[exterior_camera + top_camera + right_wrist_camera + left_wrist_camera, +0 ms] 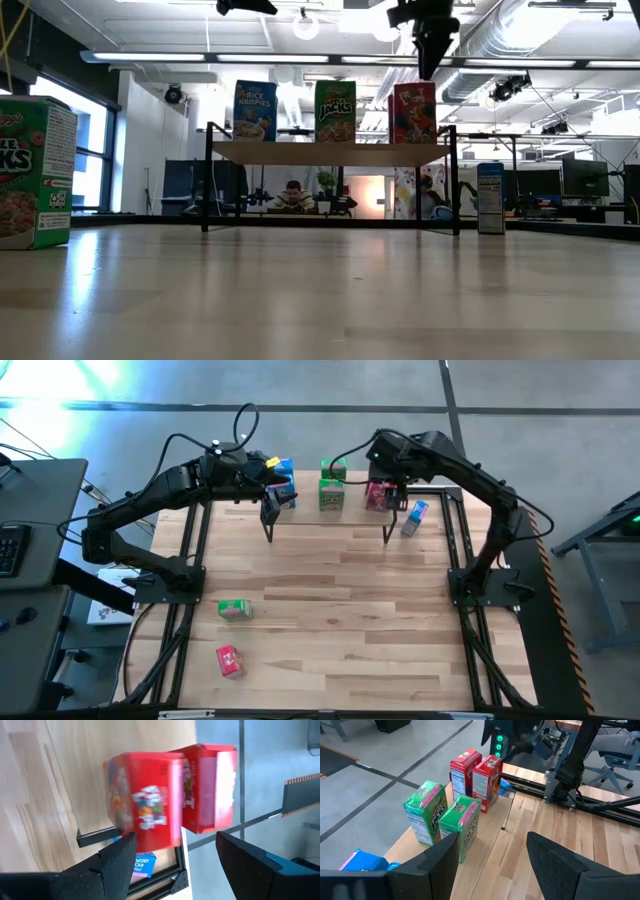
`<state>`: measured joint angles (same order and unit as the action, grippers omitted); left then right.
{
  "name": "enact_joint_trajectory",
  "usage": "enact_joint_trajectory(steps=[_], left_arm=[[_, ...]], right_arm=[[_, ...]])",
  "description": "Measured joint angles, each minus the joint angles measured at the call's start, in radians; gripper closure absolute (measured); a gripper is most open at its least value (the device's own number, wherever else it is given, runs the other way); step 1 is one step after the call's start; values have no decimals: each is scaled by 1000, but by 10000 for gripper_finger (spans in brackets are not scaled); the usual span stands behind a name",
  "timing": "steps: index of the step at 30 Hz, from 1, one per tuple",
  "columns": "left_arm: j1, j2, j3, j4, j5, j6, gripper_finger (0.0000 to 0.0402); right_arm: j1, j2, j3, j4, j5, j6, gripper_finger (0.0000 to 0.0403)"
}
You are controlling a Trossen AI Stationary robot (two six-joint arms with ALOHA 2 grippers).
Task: Stack cereal on shelf
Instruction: Put the right red cereal box on the shelf aligned with the other red cereal box
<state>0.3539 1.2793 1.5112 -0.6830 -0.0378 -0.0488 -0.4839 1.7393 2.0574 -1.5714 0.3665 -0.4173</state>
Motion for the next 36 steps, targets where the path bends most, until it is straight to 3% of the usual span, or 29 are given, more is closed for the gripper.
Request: enact_joint_trajectory(steps=[14, 23, 36], left_arm=[[0, 0, 0, 0, 0, 0, 181], [0, 0, 0, 0, 0, 0, 181], [0, 0, 0, 0, 0, 0, 181]], right_arm=[[0, -53, 3, 1, -135, 212, 139], [1, -74, -124, 0, -180, 406, 139], [6, -85, -224, 13, -176, 438, 139]])
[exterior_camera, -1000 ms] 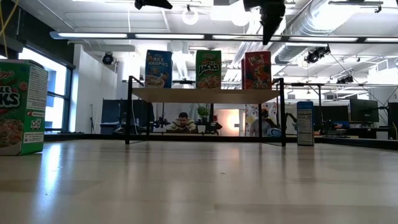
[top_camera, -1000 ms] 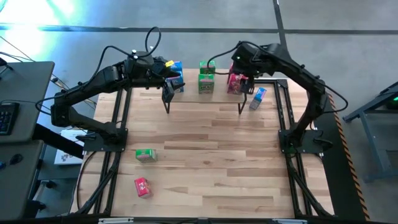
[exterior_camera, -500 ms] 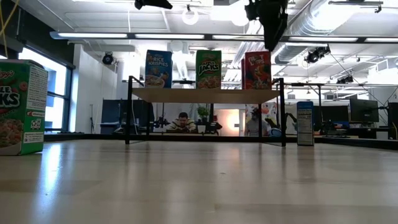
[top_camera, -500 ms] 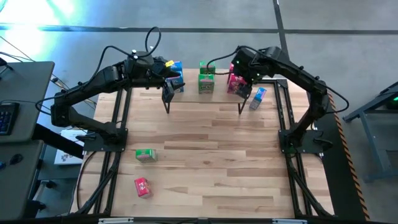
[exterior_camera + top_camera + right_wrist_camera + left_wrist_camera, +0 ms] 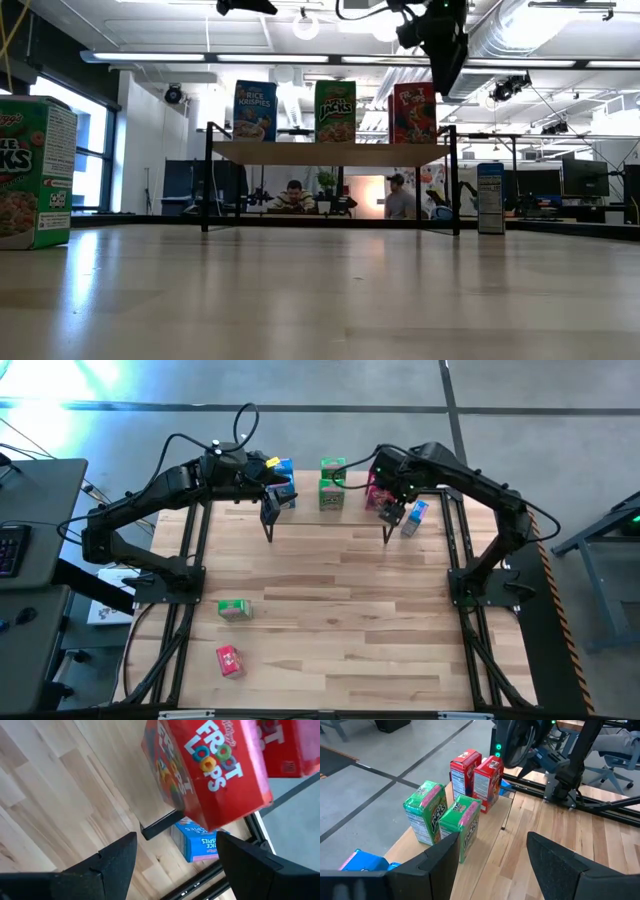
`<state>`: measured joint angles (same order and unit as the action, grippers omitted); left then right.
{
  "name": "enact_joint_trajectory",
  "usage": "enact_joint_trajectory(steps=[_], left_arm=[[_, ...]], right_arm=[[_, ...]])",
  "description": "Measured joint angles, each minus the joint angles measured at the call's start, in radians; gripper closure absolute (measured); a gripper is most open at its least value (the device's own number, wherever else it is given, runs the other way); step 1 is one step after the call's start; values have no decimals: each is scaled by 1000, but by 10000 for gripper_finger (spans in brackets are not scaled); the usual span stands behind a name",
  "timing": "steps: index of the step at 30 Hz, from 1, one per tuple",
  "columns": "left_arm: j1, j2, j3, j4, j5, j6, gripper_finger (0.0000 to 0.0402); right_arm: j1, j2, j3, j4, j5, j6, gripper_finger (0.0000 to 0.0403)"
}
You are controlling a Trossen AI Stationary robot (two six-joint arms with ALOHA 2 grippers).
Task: Stack cereal on shelf
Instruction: Put the right red cereal box on the shelf aligned with the other red cereal box, then put the blue cereal box on the shelf aligned with the other blue cereal boxes
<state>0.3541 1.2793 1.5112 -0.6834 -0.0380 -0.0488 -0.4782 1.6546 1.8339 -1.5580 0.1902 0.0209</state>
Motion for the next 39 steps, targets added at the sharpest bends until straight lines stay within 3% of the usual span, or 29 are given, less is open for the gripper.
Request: enact_joint_trajectory(steps=[17, 24, 31, 39], left_arm=[[0, 0, 0, 0, 0, 0, 181], [0, 0, 0, 0, 0, 0, 181], [0, 0, 0, 0, 0, 0, 181], [0, 0, 0, 0, 0, 0, 181]], right_arm=[[-6, 0, -17, 94, 7, -55, 139], [-6, 0, -17, 37, 34, -36, 139], [-6, -42, -17, -13, 11, 142, 139], [-12, -165, -17, 20, 99, 357, 139]])
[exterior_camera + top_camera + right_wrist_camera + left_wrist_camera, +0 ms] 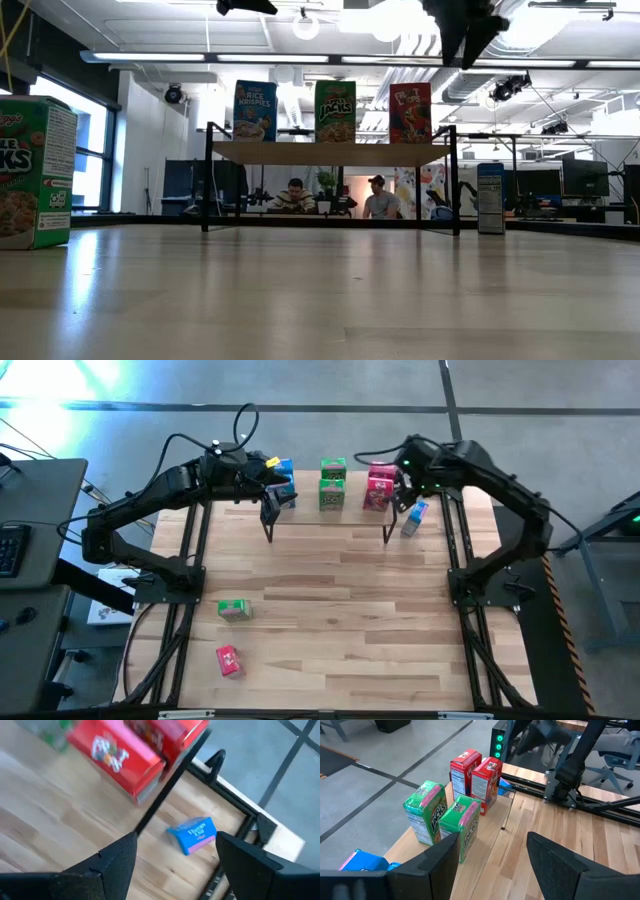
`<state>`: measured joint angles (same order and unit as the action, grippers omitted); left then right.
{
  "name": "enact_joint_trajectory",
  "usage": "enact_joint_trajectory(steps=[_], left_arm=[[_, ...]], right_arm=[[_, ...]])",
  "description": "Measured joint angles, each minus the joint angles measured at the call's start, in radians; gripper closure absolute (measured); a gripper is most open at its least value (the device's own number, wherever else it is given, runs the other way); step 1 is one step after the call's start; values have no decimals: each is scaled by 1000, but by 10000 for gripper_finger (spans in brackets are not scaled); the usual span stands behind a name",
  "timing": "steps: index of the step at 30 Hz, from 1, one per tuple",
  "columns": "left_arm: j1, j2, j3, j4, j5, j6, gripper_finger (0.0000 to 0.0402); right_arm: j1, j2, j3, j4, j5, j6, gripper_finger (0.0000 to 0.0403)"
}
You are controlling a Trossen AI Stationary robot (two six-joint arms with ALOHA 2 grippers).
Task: Stack cereal on shelf
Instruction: Put the blue cereal box on the shelf aligned with the other blue cereal boxes
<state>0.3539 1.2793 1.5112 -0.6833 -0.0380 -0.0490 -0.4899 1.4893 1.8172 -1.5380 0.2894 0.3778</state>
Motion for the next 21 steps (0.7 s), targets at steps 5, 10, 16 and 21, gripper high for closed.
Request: enact_joint_trajectory(steps=[5, 10, 16, 21], left_arm=[[0, 0, 0, 0, 0, 0, 181], [0, 0, 0, 0, 0, 0, 181], [0, 0, 0, 0, 0, 0, 181], [0, 0, 0, 0, 0, 0, 181]], right_arm=[[-1, -63, 0, 37, 89, 117, 139], [-16, -104, 0, 39, 126, 224, 139], [-50, -127, 0, 38, 124, 329, 139], [-83, -129, 0, 39, 122, 403, 139]])
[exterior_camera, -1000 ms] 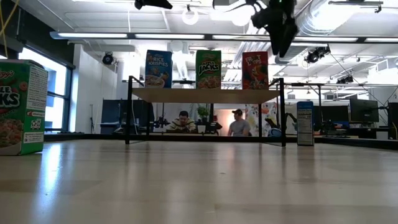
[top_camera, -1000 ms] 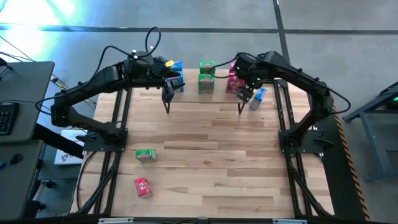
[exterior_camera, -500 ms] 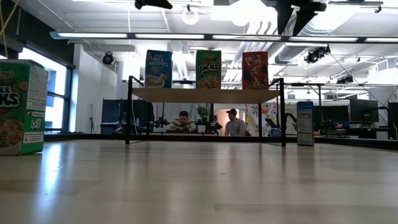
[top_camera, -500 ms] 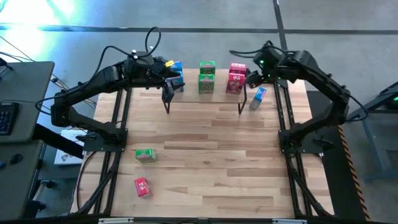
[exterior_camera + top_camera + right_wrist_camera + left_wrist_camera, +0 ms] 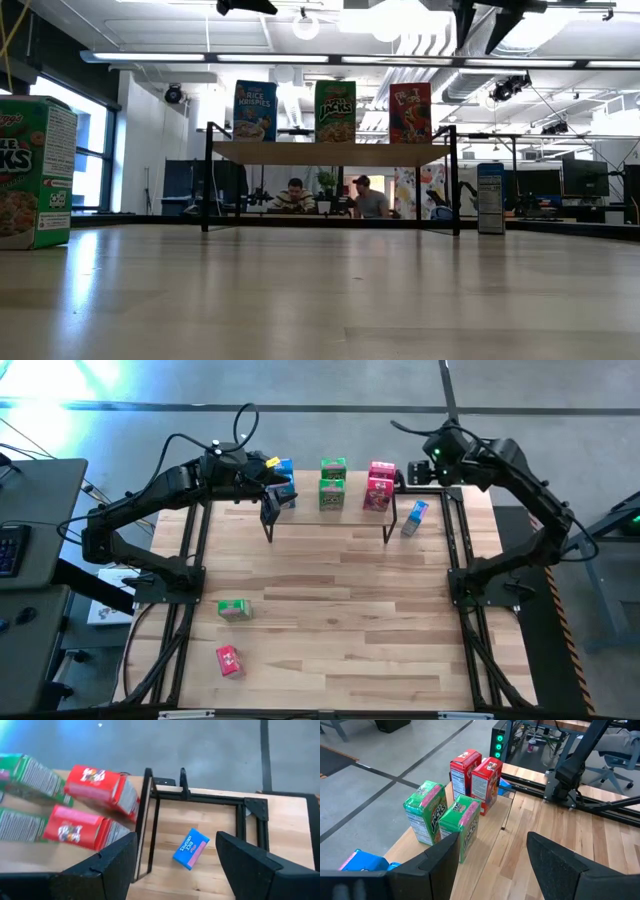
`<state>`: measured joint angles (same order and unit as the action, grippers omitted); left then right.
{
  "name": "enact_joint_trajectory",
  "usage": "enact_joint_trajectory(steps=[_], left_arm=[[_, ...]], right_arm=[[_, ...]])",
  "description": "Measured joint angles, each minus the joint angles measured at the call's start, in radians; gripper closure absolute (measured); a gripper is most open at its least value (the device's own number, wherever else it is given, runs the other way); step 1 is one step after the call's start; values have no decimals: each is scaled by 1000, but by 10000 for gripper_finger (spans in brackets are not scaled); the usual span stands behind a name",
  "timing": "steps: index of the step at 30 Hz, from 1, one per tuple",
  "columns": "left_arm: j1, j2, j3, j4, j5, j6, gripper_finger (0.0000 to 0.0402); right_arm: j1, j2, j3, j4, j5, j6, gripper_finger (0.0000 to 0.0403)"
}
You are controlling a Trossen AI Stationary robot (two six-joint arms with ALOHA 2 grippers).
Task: Stack cereal on shelf
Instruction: Put the blue cereal box on the shelf aligned with the other blue cereal boxes
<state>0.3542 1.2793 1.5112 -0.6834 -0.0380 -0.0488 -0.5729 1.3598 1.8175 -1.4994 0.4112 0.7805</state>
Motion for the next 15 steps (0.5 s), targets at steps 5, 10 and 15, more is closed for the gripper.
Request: enact_joint_trajectory(steps=[5, 10, 15], left_arm=[[0, 0, 0, 0, 0, 0, 181], [0, 0, 0, 0, 0, 0, 181], [0, 0, 0, 0, 0, 0, 181]], right_arm=[[-37, 0, 0, 0, -25, -2, 139], [-58, 0, 0, 0, -45, -19, 139], [-59, -9, -15, 21, -39, -18, 139]])
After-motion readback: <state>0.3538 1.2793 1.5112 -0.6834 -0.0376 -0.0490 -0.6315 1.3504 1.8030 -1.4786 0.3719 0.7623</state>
